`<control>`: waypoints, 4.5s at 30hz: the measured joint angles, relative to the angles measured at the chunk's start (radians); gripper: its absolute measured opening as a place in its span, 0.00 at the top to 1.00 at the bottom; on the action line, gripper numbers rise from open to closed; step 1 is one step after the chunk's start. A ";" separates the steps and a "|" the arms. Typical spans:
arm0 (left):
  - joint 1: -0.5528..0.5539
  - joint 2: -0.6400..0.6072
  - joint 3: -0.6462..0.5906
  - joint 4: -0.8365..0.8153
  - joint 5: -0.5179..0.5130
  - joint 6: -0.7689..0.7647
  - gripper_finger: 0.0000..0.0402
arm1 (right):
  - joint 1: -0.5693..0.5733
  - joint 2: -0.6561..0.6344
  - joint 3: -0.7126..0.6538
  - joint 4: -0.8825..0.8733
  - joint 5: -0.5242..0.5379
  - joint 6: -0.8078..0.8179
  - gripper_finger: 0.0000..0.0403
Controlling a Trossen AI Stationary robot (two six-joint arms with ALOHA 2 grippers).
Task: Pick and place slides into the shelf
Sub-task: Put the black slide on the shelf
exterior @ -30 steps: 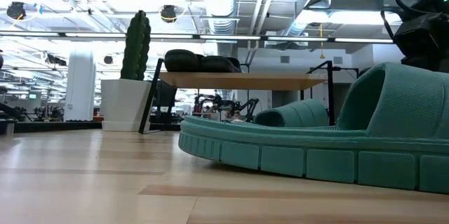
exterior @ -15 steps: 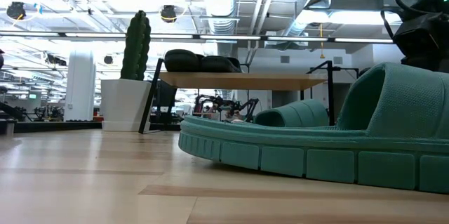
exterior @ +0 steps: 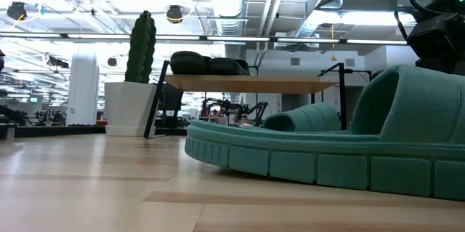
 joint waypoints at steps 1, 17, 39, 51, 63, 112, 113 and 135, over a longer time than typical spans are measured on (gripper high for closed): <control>-0.007 0.003 0.000 0.001 -0.028 0.001 0.15 | 0.000 0.000 0.000 0.000 0.000 0.000 0.33; -0.045 0.022 0.000 0.068 -0.530 0.250 0.96 | 0.000 0.000 0.000 0.000 0.000 0.000 0.33; -0.045 -0.230 0.002 -0.103 -0.392 -0.086 1.00 | -0.002 0.000 0.000 0.003 0.001 0.017 0.33; -0.045 -0.286 0.001 -0.147 -0.443 -0.147 1.00 | -0.002 0.000 0.000 0.025 0.000 0.056 0.33; -0.045 -0.259 0.000 -0.218 -0.443 -0.445 1.00 | -0.056 -0.005 0.000 0.752 0.145 0.583 0.33; -0.045 -0.259 0.001 -0.348 -0.627 -0.356 1.00 | -0.759 1.175 1.962 -0.870 0.104 0.168 1.00; -0.045 -0.259 0.001 -0.357 -0.628 -0.365 1.00 | -0.767 1.223 2.026 -0.921 0.104 0.173 1.00; -0.045 -0.259 0.001 -0.404 -0.616 -0.430 1.00 | -0.797 1.592 2.321 -1.230 0.114 0.210 1.00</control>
